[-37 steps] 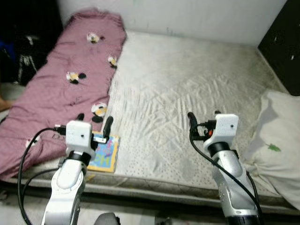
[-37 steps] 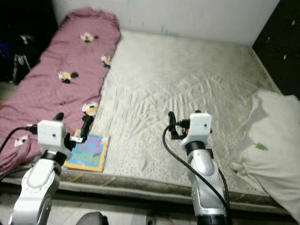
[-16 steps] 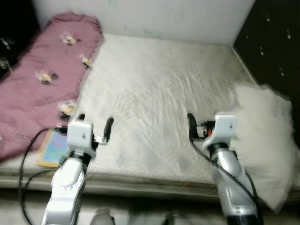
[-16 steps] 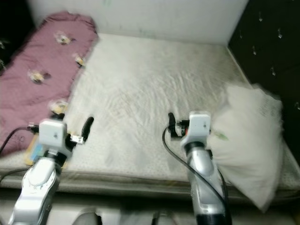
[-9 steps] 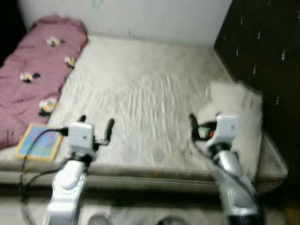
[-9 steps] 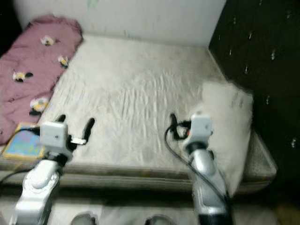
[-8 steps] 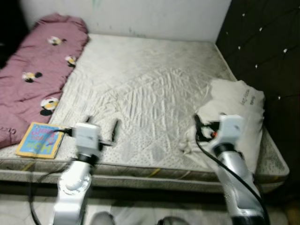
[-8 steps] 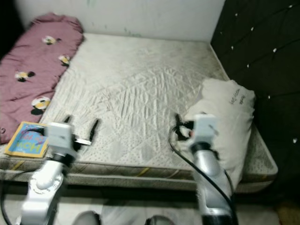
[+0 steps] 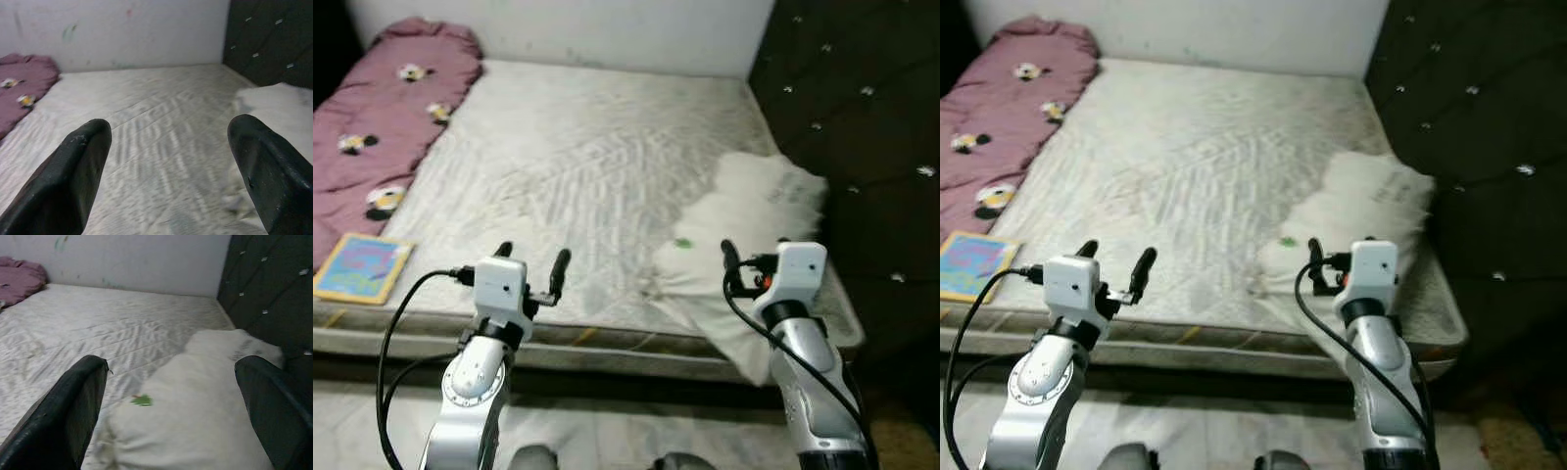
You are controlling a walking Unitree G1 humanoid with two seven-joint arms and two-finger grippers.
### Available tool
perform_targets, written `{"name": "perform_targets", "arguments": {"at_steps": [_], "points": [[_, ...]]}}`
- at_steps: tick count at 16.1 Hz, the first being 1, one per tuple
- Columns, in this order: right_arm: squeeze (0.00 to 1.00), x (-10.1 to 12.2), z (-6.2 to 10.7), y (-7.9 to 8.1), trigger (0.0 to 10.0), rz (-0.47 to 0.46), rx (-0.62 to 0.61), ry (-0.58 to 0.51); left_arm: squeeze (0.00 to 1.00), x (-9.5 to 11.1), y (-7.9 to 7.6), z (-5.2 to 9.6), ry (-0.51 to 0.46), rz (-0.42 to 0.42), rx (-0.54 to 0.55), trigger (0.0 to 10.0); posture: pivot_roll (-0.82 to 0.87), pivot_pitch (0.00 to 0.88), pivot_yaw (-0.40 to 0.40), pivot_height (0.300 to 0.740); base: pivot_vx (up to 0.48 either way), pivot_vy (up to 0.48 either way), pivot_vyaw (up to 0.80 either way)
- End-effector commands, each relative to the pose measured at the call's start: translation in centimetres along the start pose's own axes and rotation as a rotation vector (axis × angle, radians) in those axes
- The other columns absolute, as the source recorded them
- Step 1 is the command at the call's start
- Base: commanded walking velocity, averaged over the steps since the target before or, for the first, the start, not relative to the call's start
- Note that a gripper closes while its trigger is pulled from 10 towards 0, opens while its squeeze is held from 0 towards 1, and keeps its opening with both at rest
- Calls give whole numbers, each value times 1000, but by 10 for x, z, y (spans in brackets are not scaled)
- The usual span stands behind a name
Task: Clean up the room
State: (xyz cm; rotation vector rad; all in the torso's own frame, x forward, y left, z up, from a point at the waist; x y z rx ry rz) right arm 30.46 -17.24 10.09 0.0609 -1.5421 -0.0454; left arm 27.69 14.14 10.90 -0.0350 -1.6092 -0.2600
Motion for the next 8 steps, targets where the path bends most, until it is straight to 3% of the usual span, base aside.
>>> {"name": "perform_targets", "arguments": {"at_steps": [1, 3, 8], "points": [[0, 5, -2, 5, 10000, -4, 13, -17, 0, 6, 4, 0, -22, -6, -3, 10000, 14, 55, -71, 740, 0, 0, 0], [0, 5, -2, 5, 10000, -5, 14, -18, 0, 6, 4, 0, -27, -3, -7, 10000, 13, 54, -71, 740, 124, 0, 0], [0, 9, -4, 8, 10000, -9, 39, -29, 0, 10, 4, -2, -45, -7, -16, 10000, 17, 66, -72, 740, 298, 0, 0]]}}
Point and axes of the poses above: a point about 5 cm out from each wrist's last joint towards the gripper, its own z axis pointing back from the gripper into the wrist, its own x axis along the axis of the wrist's last joint, y = z × x, the point moved 4 cm from there along -z, pointing out of the wrist towards the gripper, and after that the axes turned 4 degrees about -z, right-handed, at the moved point
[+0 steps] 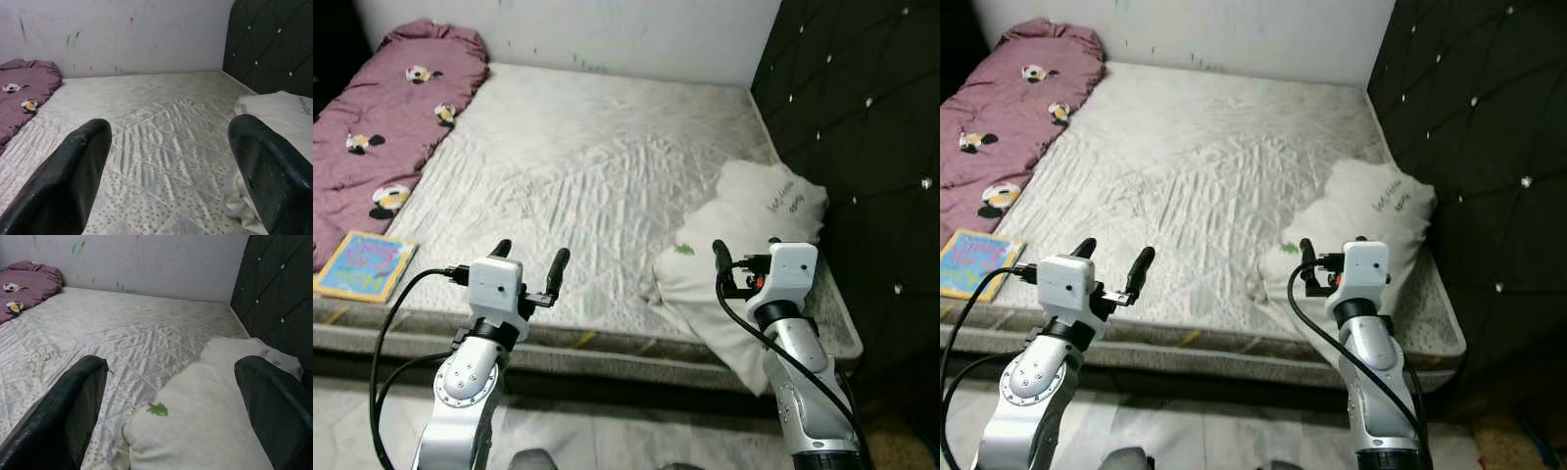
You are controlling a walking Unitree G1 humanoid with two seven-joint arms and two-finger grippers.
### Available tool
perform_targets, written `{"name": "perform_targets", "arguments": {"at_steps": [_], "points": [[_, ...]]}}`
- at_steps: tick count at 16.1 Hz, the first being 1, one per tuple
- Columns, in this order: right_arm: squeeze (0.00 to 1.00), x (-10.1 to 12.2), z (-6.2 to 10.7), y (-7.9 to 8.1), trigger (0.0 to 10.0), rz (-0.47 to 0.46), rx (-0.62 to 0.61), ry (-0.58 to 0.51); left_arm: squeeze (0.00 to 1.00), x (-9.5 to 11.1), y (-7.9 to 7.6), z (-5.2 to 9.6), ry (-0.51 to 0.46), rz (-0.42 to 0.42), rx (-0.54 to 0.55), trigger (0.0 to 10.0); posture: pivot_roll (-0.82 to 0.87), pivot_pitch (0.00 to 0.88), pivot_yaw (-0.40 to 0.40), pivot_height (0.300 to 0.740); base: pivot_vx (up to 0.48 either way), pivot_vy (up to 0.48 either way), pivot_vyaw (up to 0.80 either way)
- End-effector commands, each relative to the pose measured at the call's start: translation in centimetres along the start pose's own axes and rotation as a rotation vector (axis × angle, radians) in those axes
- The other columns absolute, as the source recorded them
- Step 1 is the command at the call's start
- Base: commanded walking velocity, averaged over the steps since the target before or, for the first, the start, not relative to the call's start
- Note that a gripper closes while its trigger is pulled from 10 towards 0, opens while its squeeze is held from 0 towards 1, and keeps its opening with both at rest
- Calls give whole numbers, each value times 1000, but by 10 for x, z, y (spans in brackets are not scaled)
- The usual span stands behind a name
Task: Clean up the room
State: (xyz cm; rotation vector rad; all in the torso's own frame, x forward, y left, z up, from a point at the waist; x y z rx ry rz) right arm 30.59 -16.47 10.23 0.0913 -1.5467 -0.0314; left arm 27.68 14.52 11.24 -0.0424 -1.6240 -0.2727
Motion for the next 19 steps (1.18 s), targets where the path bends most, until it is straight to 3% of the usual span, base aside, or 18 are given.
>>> {"name": "perform_targets", "arguments": {"at_steps": [1, 5, 7, 10, 13, 19], "points": [[0, 9, -2, 1, 10000, 5, 13, -27, 0, 8, 1, -4, -32, -4, -6, 10000, 18, 69, -72, 740, 334, 0, 0], [0, 12, 1, 12, 10000, 29, 32, -45, 0, 11, 5, -4, -36, -12, -16, 10000, 19, 81, -48, 740, 341, 0, 0], [0, 10, 3, 10, 10000, 17, 18, -42, 0, 10, 2, -3, -31, -13, -32, 10000, 15, 75, -40, 740, 341, 0, 0], [0, 8, 4, 5, 10000, 93, -12, -33, 0, 7, -2, -4, -23, -7, -37, 10000, 6, 59, -56, 740, 329, 0, 0], [0, 11, -1, 9, 10000, 101, 39, -61, 0, 5, -5, -3, -25, -6, -37, 10000, 14, 44, -70, 740, 292, 0, 0], [0, 9, -3, 32, 10000, 89, 185, -64, 0, -1, 10, -1, 10, -28, 91, 10000, 49, 40, -106, 740, 42, 0, 0]]}}
Point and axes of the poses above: a point about 5 cm out from each wrist's last joint towards the gripper, its own z axis pointing back from the gripper into the wrist, its own x axis along the axis of the wrist's last joint, y = z × x, the point moved 4 cm from there along -z, pointing out of the wrist towards the gripper, and after that the axes turned 4 degrees about -z, right-handed, at the moved point
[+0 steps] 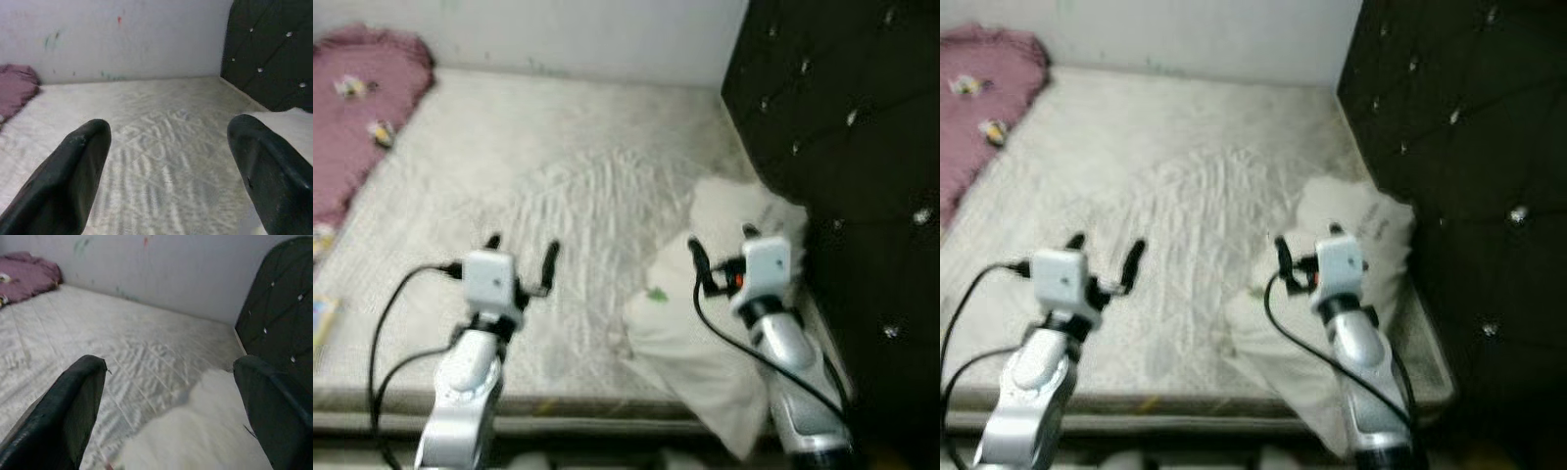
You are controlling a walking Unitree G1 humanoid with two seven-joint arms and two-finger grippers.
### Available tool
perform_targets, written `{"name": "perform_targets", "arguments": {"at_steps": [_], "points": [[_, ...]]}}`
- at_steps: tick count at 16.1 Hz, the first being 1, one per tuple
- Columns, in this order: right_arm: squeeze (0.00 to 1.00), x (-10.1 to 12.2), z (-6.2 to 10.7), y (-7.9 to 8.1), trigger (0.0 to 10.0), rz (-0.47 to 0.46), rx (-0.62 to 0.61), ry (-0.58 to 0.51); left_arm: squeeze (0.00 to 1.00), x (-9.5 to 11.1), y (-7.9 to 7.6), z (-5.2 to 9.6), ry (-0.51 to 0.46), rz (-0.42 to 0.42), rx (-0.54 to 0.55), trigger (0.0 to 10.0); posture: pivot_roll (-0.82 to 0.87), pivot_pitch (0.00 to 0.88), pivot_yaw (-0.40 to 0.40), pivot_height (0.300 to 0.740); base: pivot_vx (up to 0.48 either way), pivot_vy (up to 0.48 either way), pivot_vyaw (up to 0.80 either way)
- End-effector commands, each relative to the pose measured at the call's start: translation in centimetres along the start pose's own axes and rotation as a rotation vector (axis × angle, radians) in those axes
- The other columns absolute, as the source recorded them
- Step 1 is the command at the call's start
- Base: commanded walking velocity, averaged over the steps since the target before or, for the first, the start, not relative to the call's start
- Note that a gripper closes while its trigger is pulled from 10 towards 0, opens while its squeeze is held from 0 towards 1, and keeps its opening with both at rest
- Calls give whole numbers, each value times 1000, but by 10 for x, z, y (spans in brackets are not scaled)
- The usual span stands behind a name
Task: Clean up the room
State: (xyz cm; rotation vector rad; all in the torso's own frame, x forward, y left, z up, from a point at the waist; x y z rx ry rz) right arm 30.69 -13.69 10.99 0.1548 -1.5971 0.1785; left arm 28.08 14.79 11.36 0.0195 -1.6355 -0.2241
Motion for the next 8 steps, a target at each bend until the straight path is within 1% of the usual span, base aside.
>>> {"name": "perform_targets", "arguments": {"at_steps": [1, 2, 3, 5, 6, 8], "points": [[0, 6, -6, 8, 10000, -6, 46, -26, 0, -2, 9, 3, 15, -17, 34, 10000, 54, 49, -115, 740, 0, 0, 0], [0, 7, -7, 10, 10000, -11, 59, -35, 0, -3, 9, 4, 17, -18, 36, 10000, 53, 54, -117, 740, 0, 0, 0], [0, 9, -9, 11, 10000, 11, 69, -41, 0, -3, 9, 4, 18, -20, 40, 10000, 54, 51, -117, 740, 0, 0, 800], [0, 9, -9, 8, 10000, -1, 47, -39, 0, -3, 8, 4, 22, -24, 39, 10000, 48, 52, -111, 740, 0, 0, 800], [0, 8, -8, 7, 10000, 1, 42, -39, 0, -3, 7, 4, 23, -23, 34, 10000, 43, 53, -106, 740, 0, 0, 488], [0, 6, -5, 2, 10000, -19, 14, -33, 0, -4, 6, 3, 24, -29, 19, 10000, 34, 53, -98, 740, 0, 0, 0]]}}
Point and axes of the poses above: a point about 5 cm out from each wrist's last joint towards the gripper, its own z axis pointing back from the gripper into the wrist, its own x axis along the axis of the wrist's last joint, y = z × x, the point moved 4 cm from there along -z, pointing out of the wrist towards the gripper, and after that the axes turned 4 degrees about -z, right-handed, at the moved point
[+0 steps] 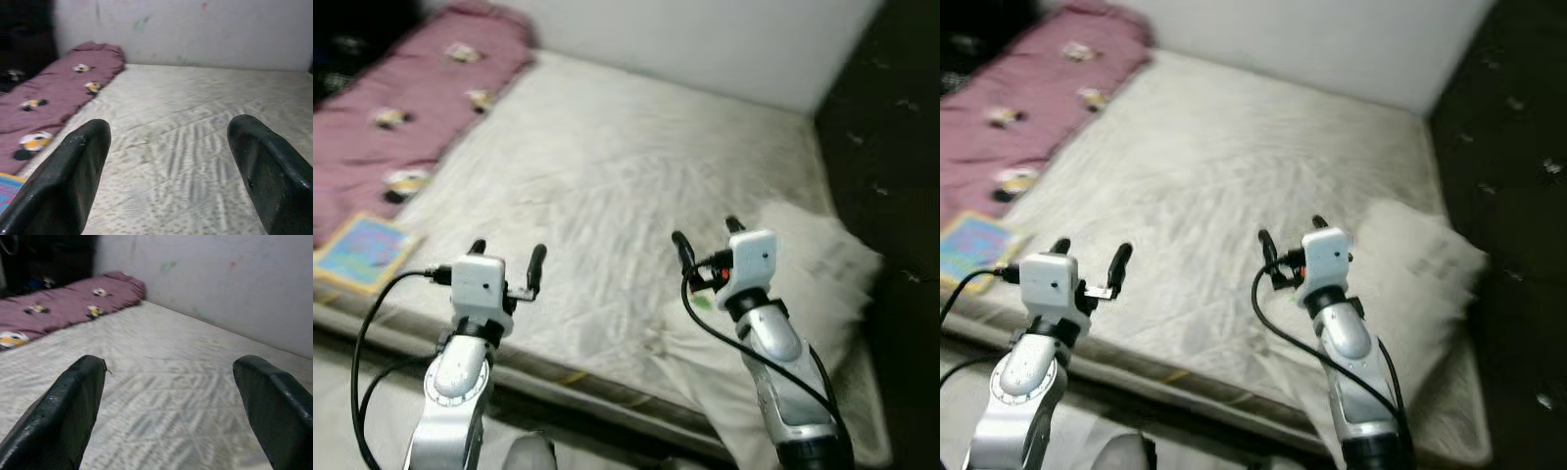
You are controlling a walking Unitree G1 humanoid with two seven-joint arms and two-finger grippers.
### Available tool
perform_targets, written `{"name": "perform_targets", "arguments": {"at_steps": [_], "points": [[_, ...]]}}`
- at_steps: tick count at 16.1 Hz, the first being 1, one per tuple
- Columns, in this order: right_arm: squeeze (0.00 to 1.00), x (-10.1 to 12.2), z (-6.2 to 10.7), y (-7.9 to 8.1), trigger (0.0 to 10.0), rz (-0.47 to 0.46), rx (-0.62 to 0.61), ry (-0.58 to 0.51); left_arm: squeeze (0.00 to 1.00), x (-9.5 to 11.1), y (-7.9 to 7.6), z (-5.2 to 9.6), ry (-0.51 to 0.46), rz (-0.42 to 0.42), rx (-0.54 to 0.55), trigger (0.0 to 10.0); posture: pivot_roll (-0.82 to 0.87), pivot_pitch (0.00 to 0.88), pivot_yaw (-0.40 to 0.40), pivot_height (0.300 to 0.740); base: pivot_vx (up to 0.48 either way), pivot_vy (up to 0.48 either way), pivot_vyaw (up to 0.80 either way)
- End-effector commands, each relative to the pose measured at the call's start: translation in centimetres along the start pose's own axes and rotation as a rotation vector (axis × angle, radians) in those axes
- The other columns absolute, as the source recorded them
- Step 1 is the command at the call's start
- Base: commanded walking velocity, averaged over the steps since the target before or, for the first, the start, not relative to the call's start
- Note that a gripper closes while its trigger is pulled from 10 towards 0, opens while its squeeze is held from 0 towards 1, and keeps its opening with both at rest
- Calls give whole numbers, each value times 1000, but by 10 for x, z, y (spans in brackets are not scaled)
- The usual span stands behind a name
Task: Clean up the room
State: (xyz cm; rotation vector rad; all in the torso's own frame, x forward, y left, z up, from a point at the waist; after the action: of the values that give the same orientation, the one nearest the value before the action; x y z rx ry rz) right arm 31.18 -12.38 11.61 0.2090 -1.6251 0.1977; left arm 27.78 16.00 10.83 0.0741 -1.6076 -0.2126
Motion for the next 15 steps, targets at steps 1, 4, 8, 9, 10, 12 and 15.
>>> {"name": "perform_targets", "arguments": {"at_steps": [1, 4, 8, 9, 10, 12, 15], "points": [[0, 0, 4, -11, 10000, 2, -41, -2, 0, 3, -6, -3, -12, 0, -32, 10000, 29, 54, -94, 740, 0, 0, 0], [0, 0, 4, -13, 10000, 0, -53, -2, 0, 5, -10, -4, -18, 10, -53, 10000, 26, 54, -92, 740, 0, 0, 0], [0, -1, 4, -14, 10000, -3, -59, 2, 0, 4, -9, -2, -14, 12, -53, 10000, 31, 58, -92, 740, 0, -367, 0], [0, -1, 4, -14, 10000, -3, -59, 4, 0, 4, -9, -2, -14, 11, -54, 10000, 31, 58, -92, 740, 0, -368, 0], [0, -1, 4, -14, 10000, -3, -60, 5, 0, 4, -9, -2, -14, 11, -54, 10000, 31, 58, -92, 740, 0, -368, 0], [0, -2, 4, -14, 10000, -2, -64, 6, 0, 4, -9, -2, -14, 10, -57, 10000, 28, 57, -91, 740, 0, -368, 0], [0, -2, 4, -15, 10000, 0, -66, 7, 0, 4, -10, -3, -16, 11, -59, 10000, 27, 55, -92, 740, 0, -369, 0]]}}
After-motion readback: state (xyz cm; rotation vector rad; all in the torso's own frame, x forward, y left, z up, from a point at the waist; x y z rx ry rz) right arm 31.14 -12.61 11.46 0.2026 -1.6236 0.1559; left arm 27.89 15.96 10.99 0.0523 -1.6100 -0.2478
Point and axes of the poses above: a point about 5 cm out from each wrist's last joint towards the gripper, its own z axis pointing back from the gripper into the wrist, its own x axis along the axis of the wrist's last joint, y = z × x, the point moved 4 cm from there along -z, pointing out of the wrist towards the gripper, and after that the axes turned 4 degrees about -z, right-handed, at the moved point
